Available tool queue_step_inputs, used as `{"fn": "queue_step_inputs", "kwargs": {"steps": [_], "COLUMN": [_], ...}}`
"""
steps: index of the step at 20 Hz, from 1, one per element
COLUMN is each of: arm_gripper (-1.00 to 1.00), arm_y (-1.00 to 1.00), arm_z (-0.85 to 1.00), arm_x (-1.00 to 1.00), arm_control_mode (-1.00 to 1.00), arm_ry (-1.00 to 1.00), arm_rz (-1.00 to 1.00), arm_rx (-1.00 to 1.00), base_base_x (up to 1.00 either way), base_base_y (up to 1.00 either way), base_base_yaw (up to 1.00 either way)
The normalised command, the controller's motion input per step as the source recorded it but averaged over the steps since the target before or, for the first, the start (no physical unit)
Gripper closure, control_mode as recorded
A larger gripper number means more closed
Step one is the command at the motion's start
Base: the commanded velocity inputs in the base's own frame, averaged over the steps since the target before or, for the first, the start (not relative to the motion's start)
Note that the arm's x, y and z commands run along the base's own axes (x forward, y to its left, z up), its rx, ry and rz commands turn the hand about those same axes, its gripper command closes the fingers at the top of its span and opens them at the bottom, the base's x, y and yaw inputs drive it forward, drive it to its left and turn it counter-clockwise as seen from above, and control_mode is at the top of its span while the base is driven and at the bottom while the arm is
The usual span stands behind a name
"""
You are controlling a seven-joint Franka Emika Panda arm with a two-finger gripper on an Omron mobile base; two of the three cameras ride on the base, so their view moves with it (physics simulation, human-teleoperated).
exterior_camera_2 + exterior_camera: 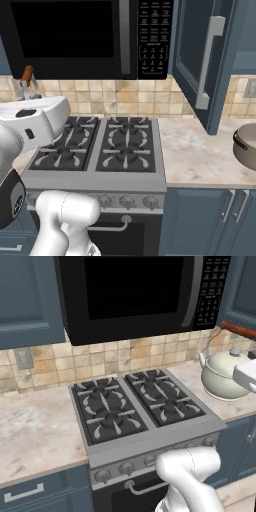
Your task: Pick the kettle from the cabinet and place it on a stove burner. Then pick the pot from the counter and place it on another stove burner. Finally, turn both burners on.
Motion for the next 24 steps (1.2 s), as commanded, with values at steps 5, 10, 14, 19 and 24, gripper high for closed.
{"fn": "queue_step_inputs", "kwargs": {"steps": [5,10,14,19,24], "arm_gripper": [1.00,1.00,1.00,1.00,1.00], "arm_y": [-0.07,-0.07,-0.02,0.00,0.00], "arm_z": [-0.37,-0.38,-0.27,-0.30,-0.29], "arm_x": [0.13,0.15,0.15,0.27,0.46], "arm_control_mode": [-1.00,-1.00,-1.00,-1.00,-1.00], "arm_ry": [-0.01,-0.05,-0.03,-0.04,-0.02], "arm_rz": [0.06,0.06,0.06,0.07,0.02], "arm_rx": [-0.04,-0.03,-0.01,0.00,0.00], "base_base_x": [0.00,0.00,0.00,0.00,0.00], "base_base_y": [0.00,0.00,0.00,0.00,0.00], "base_base_yaw": [0.00,0.00,0.00,0.00,0.00]}}
